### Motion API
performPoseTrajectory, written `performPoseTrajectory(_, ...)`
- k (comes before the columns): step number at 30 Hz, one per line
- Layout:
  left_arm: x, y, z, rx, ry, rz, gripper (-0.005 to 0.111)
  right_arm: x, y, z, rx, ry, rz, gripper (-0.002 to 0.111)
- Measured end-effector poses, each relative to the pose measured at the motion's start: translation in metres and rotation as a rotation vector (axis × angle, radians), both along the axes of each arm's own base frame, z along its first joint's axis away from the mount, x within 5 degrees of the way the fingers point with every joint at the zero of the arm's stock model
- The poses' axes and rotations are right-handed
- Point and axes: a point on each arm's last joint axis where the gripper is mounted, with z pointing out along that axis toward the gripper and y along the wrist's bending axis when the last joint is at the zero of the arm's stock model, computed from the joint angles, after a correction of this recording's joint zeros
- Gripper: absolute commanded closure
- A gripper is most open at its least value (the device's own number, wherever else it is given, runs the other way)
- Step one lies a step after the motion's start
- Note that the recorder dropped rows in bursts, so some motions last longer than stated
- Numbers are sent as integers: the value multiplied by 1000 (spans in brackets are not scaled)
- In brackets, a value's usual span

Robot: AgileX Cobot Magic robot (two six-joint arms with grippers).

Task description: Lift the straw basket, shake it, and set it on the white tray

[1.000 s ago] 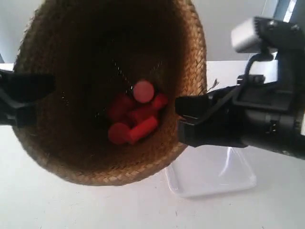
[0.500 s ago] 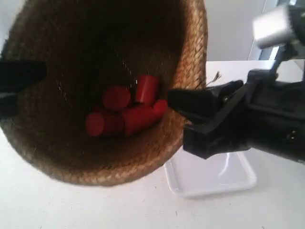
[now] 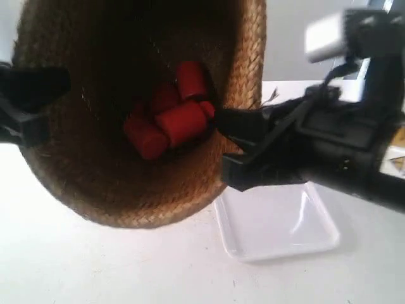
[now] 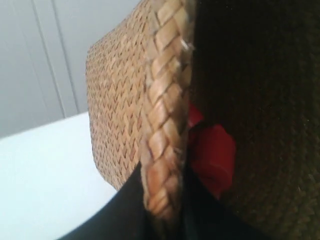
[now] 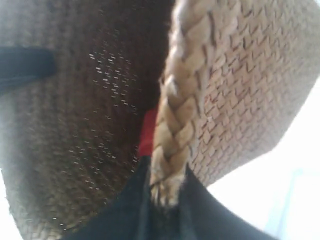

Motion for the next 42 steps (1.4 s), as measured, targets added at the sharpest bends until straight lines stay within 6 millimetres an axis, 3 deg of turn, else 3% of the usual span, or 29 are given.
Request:
performPoseTrajectory(2, 2, -3, -10, 18, 95, -13, 107, 3, 3, -11, -9, 125, -14, 108)
performPoseTrajectory(4, -6, -3, -9, 21, 143, -41, 107, -8, 4, -5, 5, 163, 17, 108)
performPoseTrajectory(7, -17, 1, 1, 4, 83, -52, 107, -21, 1, 10, 39, 69, 62, 108)
performPoseTrajectory(10, -2, 3, -7, -12, 9, 14, 107, -6, -2, 3, 19, -4, 7, 108)
performPoseTrajectory(14, 3, -1, -21, -26, 141, 14, 107, 3, 0, -14, 22, 160, -36, 108)
performPoseTrajectory(16, -10, -1, -9, -35, 142, -33, 107, -10, 0, -5, 41, 167, 3, 108)
performPoseTrajectory(19, -23, 6, 7, -44, 11, -43, 107, -21, -6, 13, 50, 18, 43, 108)
performPoseTrajectory(22, -7, 8, 4, -60, -73, 32, 107, -3, -9, 9, 51, -54, -29, 108)
performPoseTrajectory(25, 5, 4, -16, -57, 85, 49, 107, 10, -6, -10, 68, 118, -86, 108)
performPoseTrajectory(27, -3, 1, -17, -32, 166, 2, 107, 2, -4, -9, 65, 180, -55, 108)
performPoseTrajectory(29, -17, 3, -7, -32, 117, -39, 107, -19, -5, 6, 86, 119, 23, 108)
performPoseTrajectory(32, -7, 5, -10, -50, 31, 13, 107, -9, -6, -1, 48, -7, -10, 108)
performPoseTrajectory(34, -1, -1, -17, -42, 154, 0, 107, 2, 0, -18, 9, 134, -25, 108)
performPoseTrajectory(35, -10, -4, -9, -25, 207, -52, 107, -8, 4, -14, 11, 188, 19, 108)
performPoseTrajectory(38, -20, 0, 6, -16, 119, -77, 107, -22, 4, 5, 50, 84, 77, 108)
performPoseTrajectory(40, -5, 0, 2, -31, 24, -12, 107, -8, 2, 2, 42, -44, 18, 108)
performPoseTrajectory(42, 9, -4, -17, -22, 159, 11, 107, 10, 4, -12, 20, 57, -36, 108)
